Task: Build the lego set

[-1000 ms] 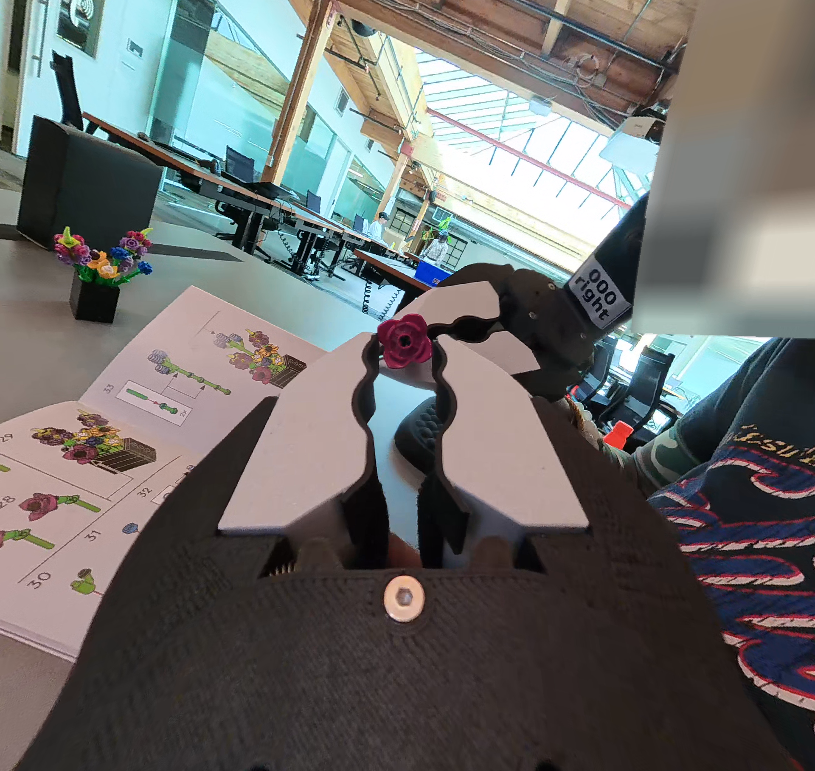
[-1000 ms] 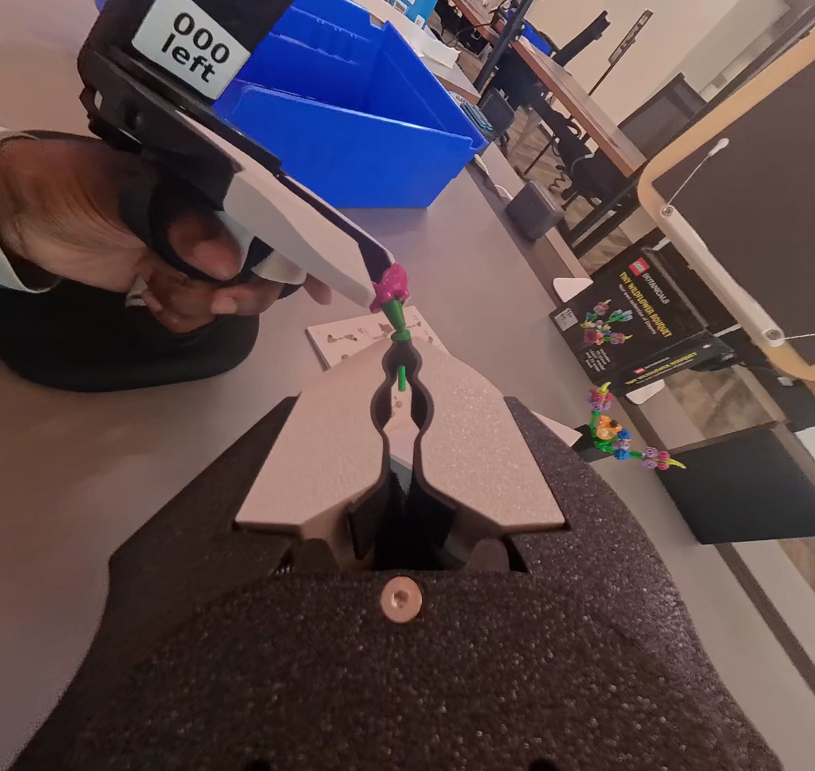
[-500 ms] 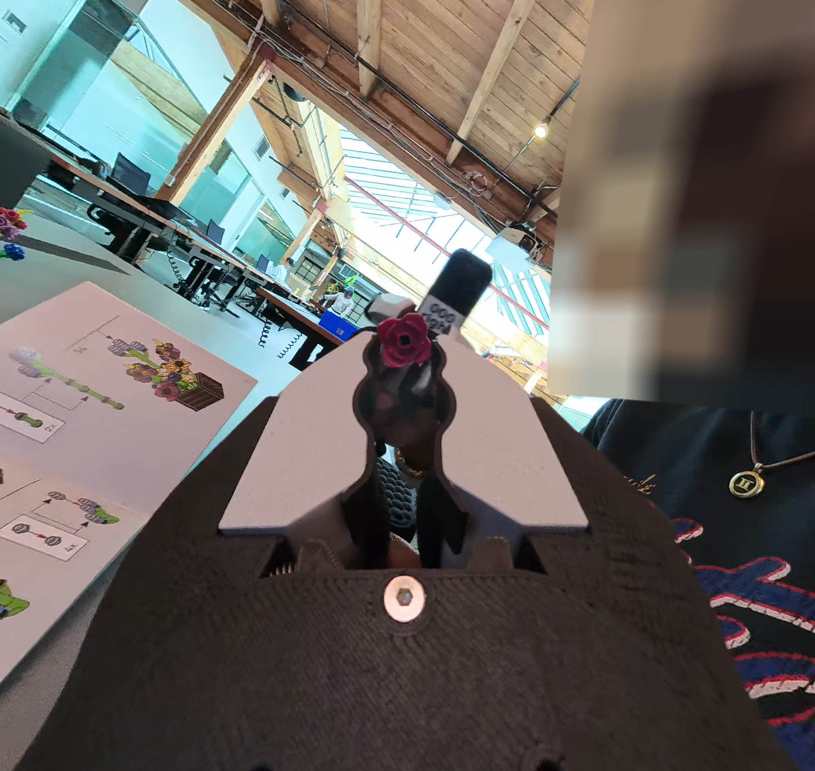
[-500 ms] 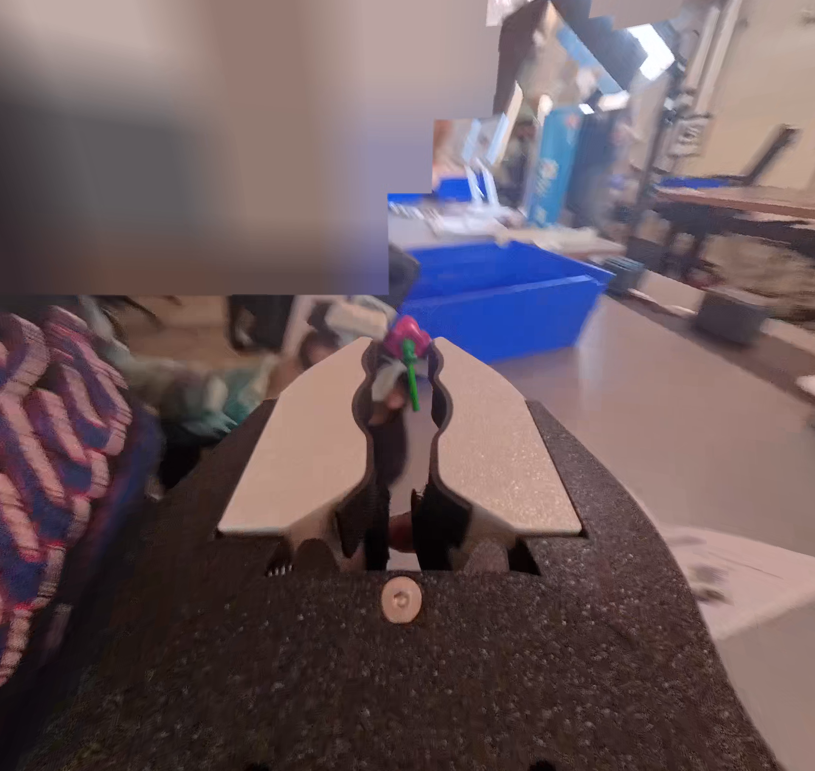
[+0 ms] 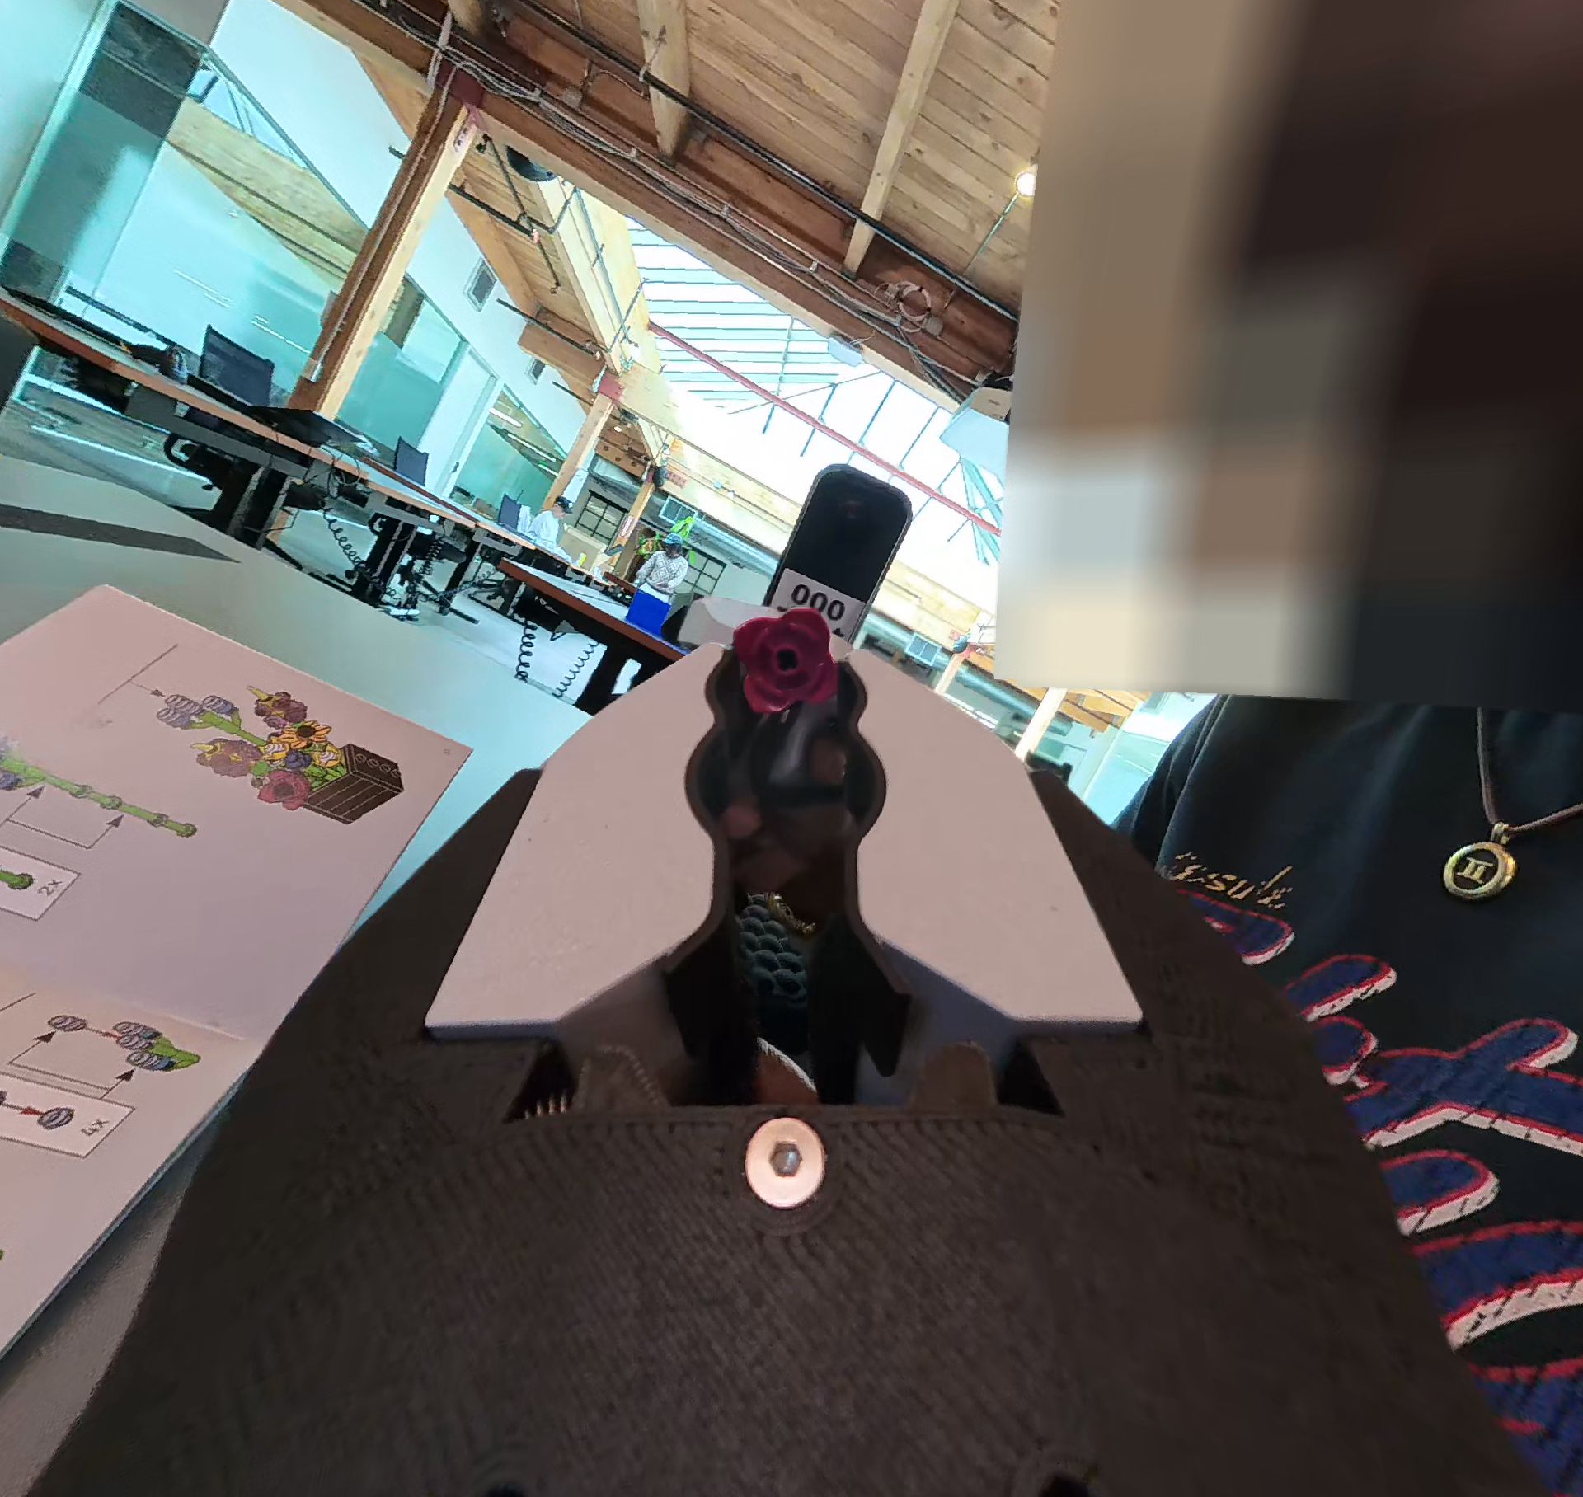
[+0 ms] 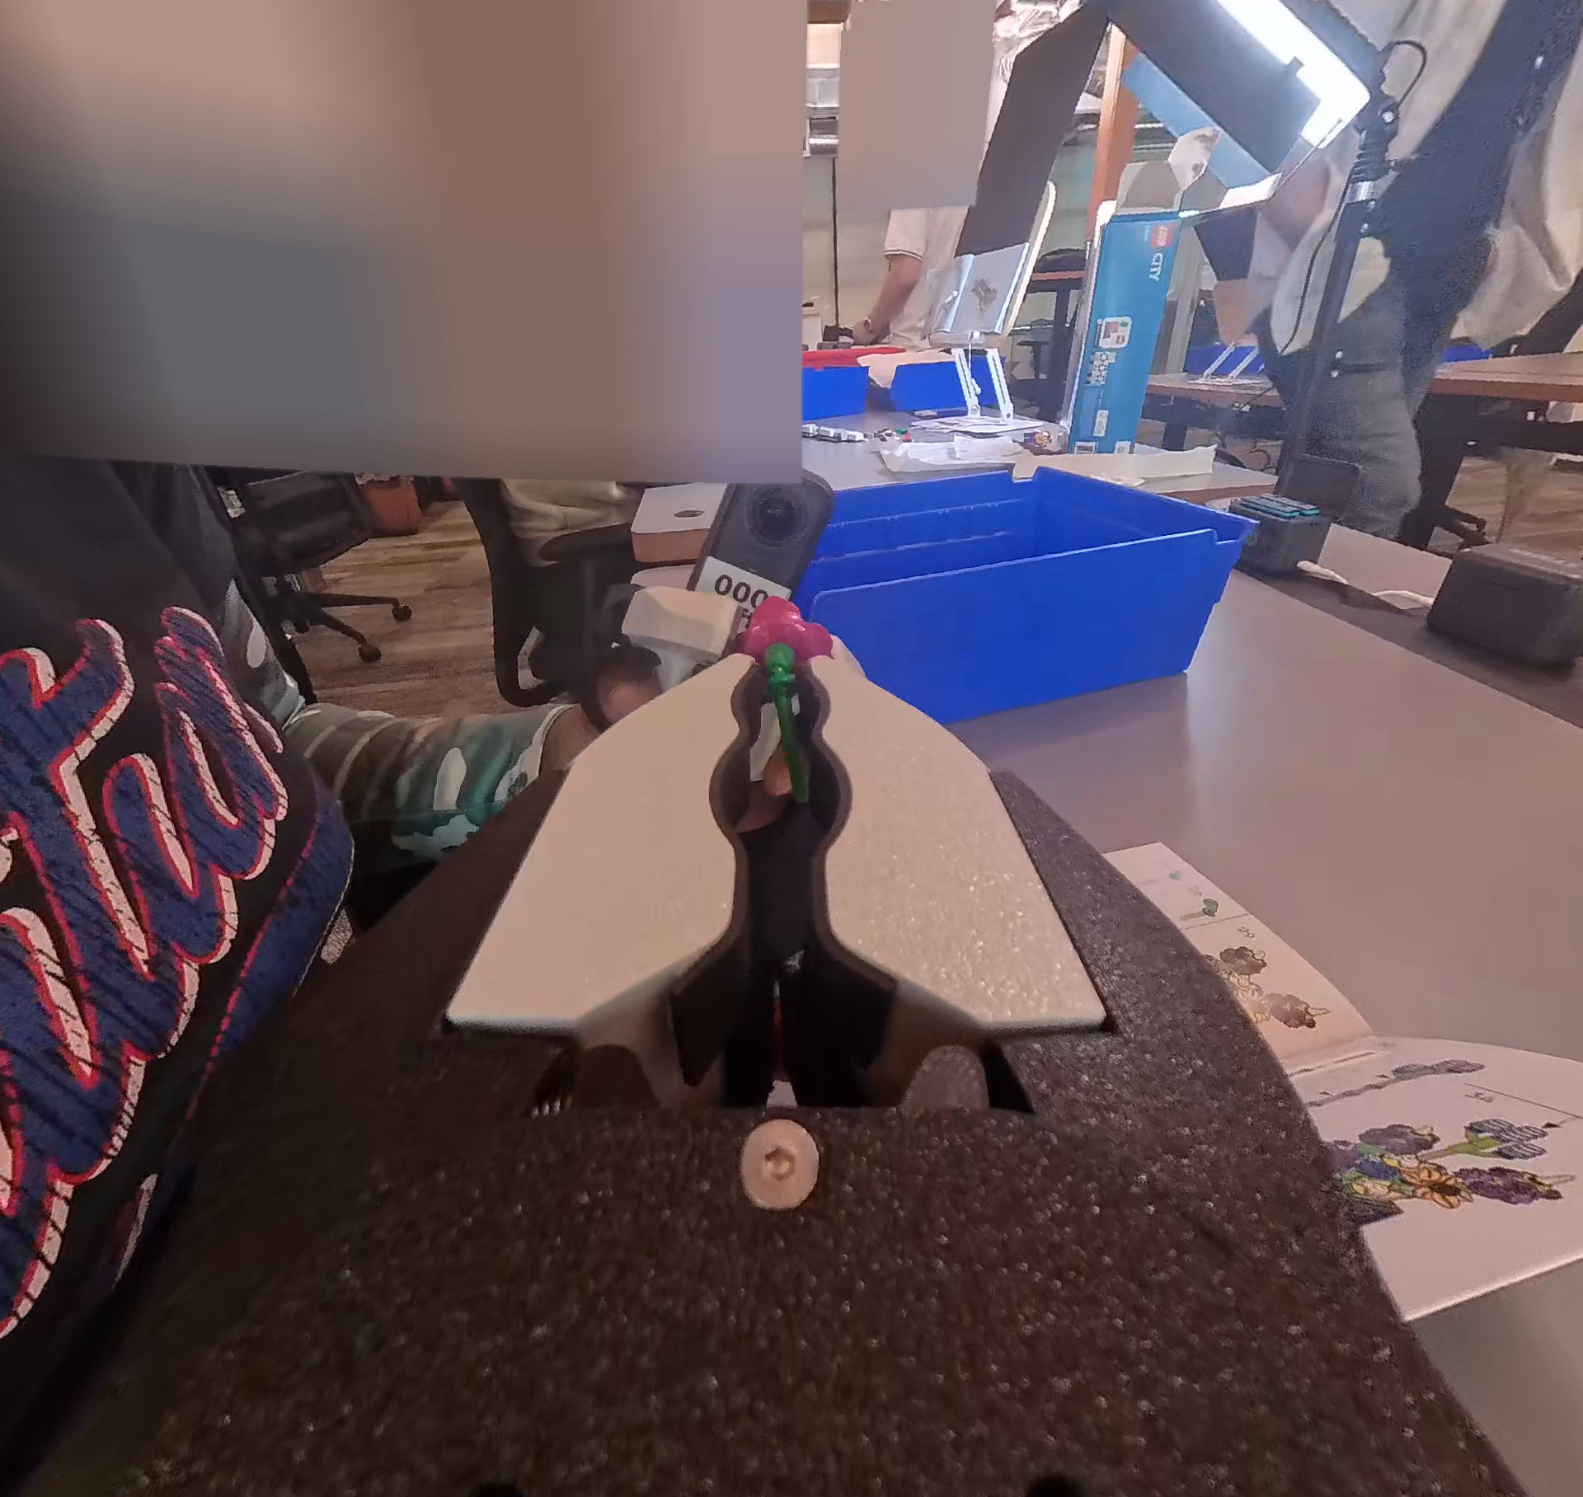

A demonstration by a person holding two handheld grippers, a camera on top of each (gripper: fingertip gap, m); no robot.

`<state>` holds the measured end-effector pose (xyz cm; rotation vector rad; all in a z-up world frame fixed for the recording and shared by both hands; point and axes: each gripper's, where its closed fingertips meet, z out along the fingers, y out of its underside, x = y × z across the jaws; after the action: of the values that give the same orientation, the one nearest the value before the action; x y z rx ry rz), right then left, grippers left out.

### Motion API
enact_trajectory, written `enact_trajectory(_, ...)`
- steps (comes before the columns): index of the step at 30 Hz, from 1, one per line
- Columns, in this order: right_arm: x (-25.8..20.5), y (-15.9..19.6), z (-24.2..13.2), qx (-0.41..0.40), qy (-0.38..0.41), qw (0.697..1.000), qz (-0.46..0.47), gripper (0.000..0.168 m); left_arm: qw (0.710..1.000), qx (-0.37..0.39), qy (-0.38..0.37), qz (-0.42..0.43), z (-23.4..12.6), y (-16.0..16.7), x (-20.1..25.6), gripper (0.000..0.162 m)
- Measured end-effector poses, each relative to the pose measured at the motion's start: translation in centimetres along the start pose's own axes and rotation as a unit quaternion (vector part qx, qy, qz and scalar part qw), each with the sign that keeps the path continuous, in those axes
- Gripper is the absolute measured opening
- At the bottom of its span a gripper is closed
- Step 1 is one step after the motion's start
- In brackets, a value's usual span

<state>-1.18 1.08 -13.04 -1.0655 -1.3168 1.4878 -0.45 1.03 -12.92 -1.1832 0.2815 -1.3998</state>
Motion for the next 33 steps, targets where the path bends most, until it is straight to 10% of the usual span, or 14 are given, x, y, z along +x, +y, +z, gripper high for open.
enact_trajectory(33,-0.1,1.7,-1.1,-0.067,0.002,0.997,-0.031,0.007,0.994,-0.096,-0.039,0.046,0.3,1.7,-0.5,0.021)
